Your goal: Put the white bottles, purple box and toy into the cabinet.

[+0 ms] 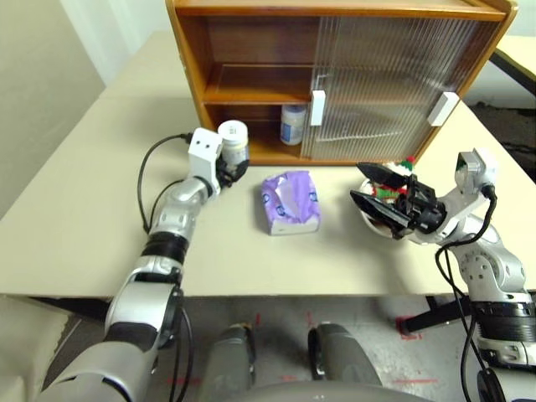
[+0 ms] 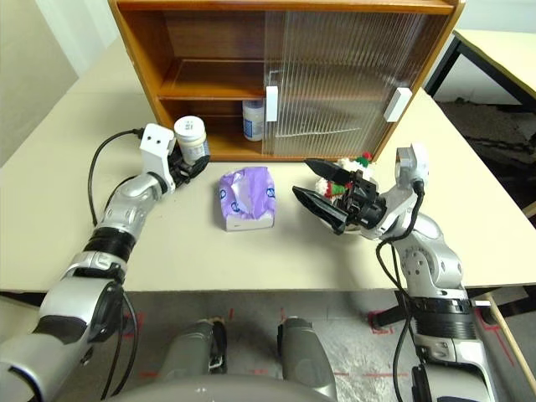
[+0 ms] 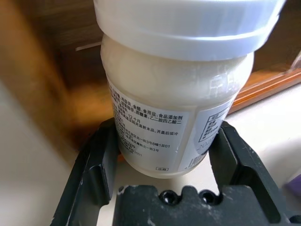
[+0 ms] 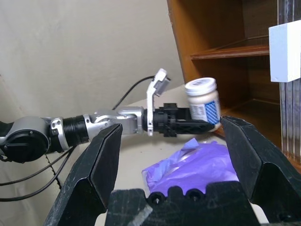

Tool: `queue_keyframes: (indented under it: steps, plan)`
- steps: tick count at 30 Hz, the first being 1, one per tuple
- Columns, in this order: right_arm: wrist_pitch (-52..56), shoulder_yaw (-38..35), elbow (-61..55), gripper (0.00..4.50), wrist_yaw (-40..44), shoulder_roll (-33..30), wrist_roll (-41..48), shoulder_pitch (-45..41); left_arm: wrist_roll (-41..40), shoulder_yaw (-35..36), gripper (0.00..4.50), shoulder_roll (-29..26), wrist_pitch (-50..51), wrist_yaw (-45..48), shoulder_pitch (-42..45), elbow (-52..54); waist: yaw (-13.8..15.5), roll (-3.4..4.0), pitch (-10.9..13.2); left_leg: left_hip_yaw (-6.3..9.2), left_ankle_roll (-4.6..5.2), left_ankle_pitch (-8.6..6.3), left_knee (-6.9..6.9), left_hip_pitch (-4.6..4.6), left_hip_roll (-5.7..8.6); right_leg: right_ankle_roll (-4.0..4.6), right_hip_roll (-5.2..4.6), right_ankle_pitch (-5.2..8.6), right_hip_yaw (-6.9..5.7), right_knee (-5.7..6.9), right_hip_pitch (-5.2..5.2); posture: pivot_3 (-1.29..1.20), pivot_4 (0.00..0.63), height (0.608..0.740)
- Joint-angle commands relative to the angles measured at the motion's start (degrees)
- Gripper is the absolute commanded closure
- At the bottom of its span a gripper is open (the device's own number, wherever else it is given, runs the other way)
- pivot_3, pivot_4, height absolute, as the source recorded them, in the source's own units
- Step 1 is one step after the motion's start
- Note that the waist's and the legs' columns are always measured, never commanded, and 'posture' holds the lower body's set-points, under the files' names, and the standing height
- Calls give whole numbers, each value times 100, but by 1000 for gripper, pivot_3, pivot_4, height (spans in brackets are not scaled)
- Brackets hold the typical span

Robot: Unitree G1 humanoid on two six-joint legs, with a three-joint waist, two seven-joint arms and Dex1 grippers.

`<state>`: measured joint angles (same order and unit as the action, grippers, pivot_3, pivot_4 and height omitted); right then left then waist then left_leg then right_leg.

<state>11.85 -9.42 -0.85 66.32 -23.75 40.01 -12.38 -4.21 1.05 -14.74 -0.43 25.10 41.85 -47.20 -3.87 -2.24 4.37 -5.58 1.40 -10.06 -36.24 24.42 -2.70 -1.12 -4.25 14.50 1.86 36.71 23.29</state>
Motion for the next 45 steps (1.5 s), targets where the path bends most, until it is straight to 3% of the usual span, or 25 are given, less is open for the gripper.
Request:
queue_keyframes:
  steps: [1, 21, 45]
  plan:
    - [-56, 5, -61, 0, -5, -20, -35, 70, 128, -15, 1406, 110, -266, -214, 365, -219, -5, -5, 3, 0, 0, 0, -1, 0, 0, 0, 0, 0, 0, 0, 0, -114, 44, 740]
    - [-34, -153, -276, 0, -309, -82, 2, 204, 479, -5, 1406, 361, -766, -1061, 1683, -2350, -153, -62, 75, 9, 0, 0, 2, 2, -2, -3, 7, 2, 2, -1, 3, -160, 84, 740]
    - [278, -266, -961, 0, -542, -244, 330, 775, 685, 256, 1406, 492, -611, -1495, 2020, -2834, -193, -76, 223, 8, 0, 0, 4, 7, -1, -15, 3, 11, 3, -6, 4, -210, 111, 740]
